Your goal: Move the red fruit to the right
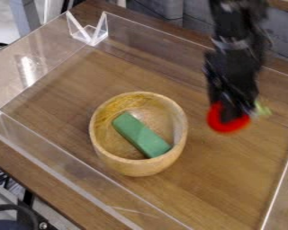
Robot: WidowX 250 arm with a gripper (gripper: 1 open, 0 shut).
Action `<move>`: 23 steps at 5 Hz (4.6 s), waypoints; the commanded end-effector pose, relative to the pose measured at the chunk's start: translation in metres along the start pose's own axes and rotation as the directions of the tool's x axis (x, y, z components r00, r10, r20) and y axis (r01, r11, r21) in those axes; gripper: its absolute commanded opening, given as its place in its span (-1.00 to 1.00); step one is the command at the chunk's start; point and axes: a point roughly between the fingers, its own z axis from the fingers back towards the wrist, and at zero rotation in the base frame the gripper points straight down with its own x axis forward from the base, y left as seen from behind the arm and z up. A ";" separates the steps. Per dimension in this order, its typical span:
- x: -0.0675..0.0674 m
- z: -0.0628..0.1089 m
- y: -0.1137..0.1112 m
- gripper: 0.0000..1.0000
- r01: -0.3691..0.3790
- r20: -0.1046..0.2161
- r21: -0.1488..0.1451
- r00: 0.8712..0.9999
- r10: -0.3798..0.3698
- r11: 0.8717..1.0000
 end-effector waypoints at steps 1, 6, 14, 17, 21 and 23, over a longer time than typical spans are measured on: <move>0.001 0.003 -0.012 -1.00 -0.021 0.014 -0.001 1.000 0.021 1.000; -0.010 0.012 -0.031 -1.00 -0.033 -0.057 0.038 0.998 0.036 0.999; -0.008 0.010 -0.028 -1.00 0.173 -0.049 0.243 0.985 -0.166 0.955; -0.012 0.005 -0.039 1.00 0.301 -0.021 0.167 0.953 -0.302 0.939; -0.029 0.010 -0.048 1.00 0.564 0.011 0.089 0.824 -0.567 0.821; -0.023 -0.001 -0.063 1.00 0.674 0.016 0.049 0.737 -0.676 0.737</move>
